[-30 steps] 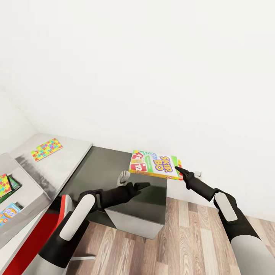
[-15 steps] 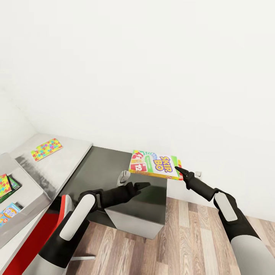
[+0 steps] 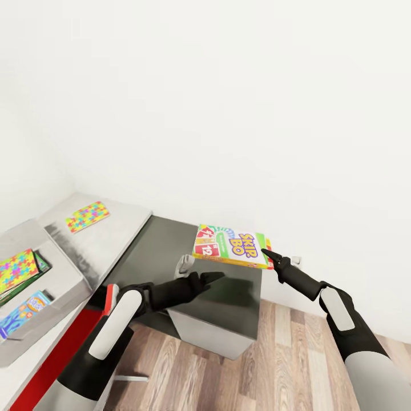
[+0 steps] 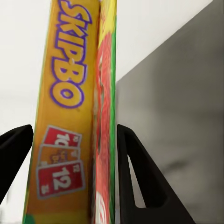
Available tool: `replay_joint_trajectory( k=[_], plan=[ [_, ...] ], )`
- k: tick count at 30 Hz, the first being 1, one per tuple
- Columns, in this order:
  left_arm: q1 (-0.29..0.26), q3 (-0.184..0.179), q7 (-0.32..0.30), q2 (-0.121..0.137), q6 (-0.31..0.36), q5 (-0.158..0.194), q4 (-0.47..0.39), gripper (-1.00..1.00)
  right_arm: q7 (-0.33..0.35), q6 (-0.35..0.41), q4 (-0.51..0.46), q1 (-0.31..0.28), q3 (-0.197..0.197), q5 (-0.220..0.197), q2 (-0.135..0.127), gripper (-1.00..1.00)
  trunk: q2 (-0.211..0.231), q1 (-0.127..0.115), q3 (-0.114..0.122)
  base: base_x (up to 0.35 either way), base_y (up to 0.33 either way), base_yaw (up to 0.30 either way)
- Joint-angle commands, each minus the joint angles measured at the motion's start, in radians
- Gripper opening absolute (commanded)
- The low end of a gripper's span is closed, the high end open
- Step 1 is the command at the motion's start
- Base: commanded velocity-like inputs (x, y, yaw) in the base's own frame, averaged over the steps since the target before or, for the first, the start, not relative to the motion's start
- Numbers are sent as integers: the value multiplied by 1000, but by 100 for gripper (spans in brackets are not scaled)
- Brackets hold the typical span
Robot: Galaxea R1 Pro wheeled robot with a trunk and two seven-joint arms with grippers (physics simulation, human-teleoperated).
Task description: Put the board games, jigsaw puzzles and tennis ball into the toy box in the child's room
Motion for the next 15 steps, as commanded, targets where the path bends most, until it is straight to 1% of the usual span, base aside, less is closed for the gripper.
replay_joint_trajectory(
  k=[1, 15],
  plan=[
    [-1, -1, 4, 1, 2, 6, 0, 100, 1, 7, 0, -1, -2, -4, 0, -100, -2, 1, -2, 0, 0, 274],
    [-1, 0, 3, 0, 2, 6, 0, 100, -1, 7, 0, -1, -2, -3, 0, -100, -2, 1, -2, 0, 0, 289]
  ],
)
